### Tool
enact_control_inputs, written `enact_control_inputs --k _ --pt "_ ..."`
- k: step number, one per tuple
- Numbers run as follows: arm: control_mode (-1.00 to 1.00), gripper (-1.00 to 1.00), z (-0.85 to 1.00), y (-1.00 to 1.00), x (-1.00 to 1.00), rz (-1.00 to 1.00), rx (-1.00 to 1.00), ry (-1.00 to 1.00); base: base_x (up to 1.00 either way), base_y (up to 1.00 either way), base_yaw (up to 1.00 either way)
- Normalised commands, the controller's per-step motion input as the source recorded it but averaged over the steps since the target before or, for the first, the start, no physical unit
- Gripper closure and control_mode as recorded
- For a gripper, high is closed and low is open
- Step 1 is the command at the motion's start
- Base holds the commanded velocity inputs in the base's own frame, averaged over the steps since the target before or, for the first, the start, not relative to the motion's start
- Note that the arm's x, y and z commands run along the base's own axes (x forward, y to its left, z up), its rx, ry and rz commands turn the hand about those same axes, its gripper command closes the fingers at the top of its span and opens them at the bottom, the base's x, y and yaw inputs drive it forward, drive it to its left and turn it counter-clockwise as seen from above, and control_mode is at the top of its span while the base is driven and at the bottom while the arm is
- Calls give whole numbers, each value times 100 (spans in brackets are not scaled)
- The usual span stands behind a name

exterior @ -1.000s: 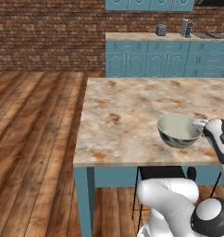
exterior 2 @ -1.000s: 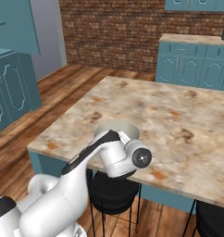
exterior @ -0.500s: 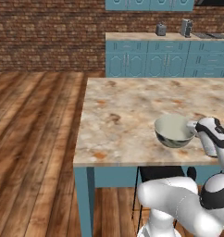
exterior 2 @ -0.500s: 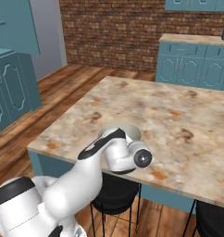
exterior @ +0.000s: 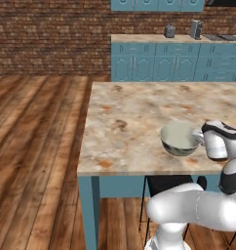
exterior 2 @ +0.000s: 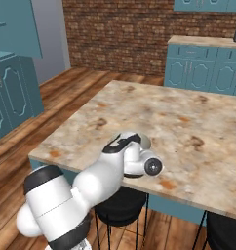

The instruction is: Pick up the bowls from the cabinet and place each bowl in front of a stool on the dining counter.

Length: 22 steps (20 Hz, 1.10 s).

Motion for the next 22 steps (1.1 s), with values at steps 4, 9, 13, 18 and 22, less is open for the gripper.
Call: enact_control_inputs --k 4,9,13,18,22 --pt "-100 100 -31 -14 40 2 0 -1 0 0 0" --pt "-100 100 -27 -9 30 2 0 -1 0 0 0" --pt "-100 -100 58 0 -15 13 0 0 0 0 0" --pt "-100 -100 100 -11 3 17 -3 0 0 0 0" --pt "-100 -100 100 -21 3 17 -6 3 0 0 0"
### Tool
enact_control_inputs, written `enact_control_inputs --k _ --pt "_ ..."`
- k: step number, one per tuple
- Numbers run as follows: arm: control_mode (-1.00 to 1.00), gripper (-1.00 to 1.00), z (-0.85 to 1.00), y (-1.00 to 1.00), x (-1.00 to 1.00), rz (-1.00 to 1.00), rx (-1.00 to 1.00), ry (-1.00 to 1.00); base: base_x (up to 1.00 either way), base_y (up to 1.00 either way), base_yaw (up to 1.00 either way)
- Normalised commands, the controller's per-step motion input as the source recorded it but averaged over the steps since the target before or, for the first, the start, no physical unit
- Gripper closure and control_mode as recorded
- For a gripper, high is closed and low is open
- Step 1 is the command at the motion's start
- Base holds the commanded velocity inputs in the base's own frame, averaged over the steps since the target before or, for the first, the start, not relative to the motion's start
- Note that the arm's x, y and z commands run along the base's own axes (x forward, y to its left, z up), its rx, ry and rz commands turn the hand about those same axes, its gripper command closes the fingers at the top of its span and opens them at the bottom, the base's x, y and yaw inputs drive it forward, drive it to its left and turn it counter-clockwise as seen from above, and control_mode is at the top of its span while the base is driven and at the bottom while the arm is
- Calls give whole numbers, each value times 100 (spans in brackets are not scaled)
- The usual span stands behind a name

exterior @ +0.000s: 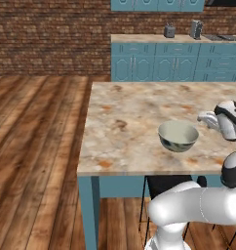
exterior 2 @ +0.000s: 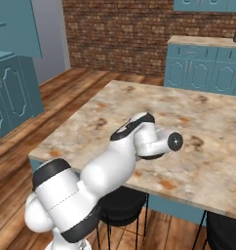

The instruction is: Pick up the bowls from the cabinet and place each bowl in front of a stool on the dining counter.

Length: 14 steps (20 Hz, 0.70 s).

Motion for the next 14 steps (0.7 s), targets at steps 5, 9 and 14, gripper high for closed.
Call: enact_control_inputs --k 5,9,14 --pt "-100 -100 99 -28 -44 17 -10 5 0 0 0" --pt "-100 -100 59 -19 -98 11 -10 1 0 0 0" --pt "-100 -100 36 0 -100 5 -13 0 0 0 0"
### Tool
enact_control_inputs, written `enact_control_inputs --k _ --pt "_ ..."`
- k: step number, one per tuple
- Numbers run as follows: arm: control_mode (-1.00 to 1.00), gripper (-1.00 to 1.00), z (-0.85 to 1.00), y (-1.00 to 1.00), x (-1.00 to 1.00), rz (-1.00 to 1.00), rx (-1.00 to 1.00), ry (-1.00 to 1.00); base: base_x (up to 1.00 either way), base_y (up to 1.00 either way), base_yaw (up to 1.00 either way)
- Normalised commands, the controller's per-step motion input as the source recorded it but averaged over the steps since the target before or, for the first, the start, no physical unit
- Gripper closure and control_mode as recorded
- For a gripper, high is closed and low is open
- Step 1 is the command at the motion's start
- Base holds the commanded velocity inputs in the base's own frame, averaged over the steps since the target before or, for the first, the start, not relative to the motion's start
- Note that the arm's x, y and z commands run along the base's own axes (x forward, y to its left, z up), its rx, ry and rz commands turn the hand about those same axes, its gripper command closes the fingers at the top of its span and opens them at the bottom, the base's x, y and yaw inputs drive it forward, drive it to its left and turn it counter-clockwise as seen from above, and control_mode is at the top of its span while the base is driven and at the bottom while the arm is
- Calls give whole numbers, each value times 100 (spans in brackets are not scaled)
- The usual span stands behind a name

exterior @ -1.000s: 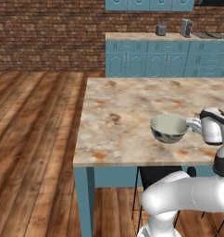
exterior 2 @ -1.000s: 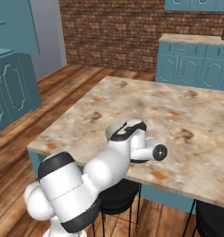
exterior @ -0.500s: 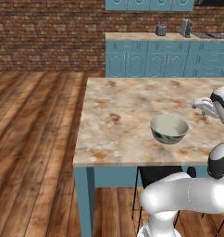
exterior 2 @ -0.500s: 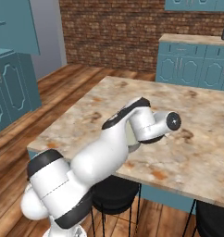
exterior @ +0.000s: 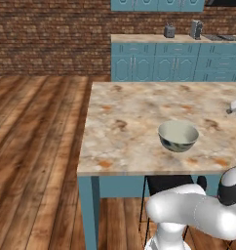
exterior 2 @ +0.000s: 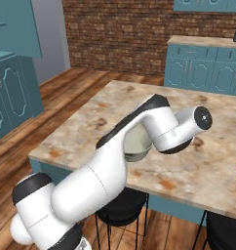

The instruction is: Pick up the bowls from the cabinet and place each bowl in front of a stool on the dining counter.

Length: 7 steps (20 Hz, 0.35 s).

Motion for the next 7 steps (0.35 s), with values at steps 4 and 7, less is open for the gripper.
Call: enact_control_inputs --k 4,7 --pt "-100 -100 35 20 -100 0 -14 -3 0 0 0" --pt "-100 -100 -1 48 -100 -8 -18 -24 0 0 0"
